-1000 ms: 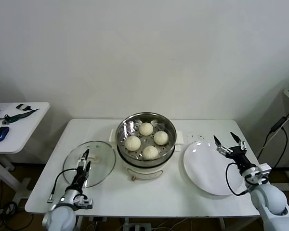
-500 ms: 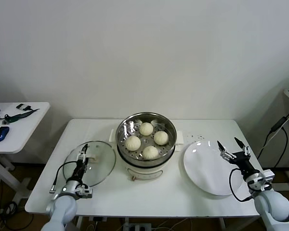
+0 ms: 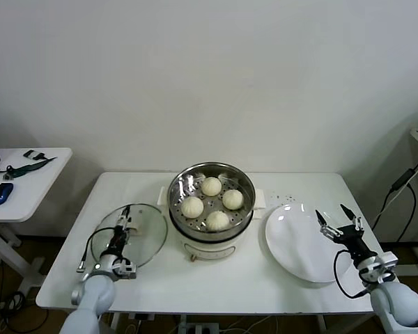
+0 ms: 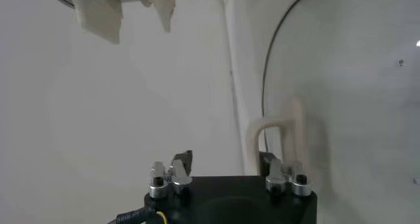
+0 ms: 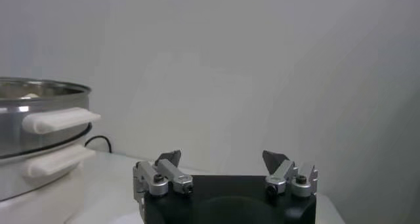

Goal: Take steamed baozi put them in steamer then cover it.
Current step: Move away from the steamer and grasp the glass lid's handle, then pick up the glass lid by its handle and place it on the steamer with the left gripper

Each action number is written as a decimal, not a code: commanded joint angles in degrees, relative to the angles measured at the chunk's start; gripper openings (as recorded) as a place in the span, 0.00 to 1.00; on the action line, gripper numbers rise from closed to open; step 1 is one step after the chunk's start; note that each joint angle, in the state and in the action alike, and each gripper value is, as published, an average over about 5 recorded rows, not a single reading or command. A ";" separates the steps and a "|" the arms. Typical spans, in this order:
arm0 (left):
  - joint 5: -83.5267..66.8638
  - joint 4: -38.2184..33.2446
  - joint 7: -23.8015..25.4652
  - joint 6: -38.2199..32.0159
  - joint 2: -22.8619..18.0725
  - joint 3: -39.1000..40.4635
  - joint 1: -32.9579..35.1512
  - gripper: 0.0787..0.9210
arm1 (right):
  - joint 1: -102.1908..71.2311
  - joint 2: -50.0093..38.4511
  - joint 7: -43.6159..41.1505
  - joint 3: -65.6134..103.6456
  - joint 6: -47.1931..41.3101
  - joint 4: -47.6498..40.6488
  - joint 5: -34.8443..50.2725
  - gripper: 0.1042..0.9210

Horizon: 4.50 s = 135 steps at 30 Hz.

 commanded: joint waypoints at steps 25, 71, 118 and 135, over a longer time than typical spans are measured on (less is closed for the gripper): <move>-13.24 -31.31 2.02 7.15 10.87 -4.79 16.31 0.09 | 3.11 -1.03 -0.47 0.08 1.81 -5.39 -2.65 0.88; 2.44 -24.99 29.86 45.91 -5.96 46.28 -21.61 0.09 | 9.16 0.90 -0.53 -2.40 3.24 -11.89 -5.63 0.88; -1.36 -16.39 24.88 45.91 -7.95 42.03 -20.55 0.09 | 7.90 1.15 -2.27 -0.84 4.51 -12.68 -7.26 0.88; -2.78 -24.34 25.12 45.91 -2.75 41.23 -17.29 0.31 | 8.16 1.13 -2.67 -0.72 4.09 -12.64 -7.76 0.88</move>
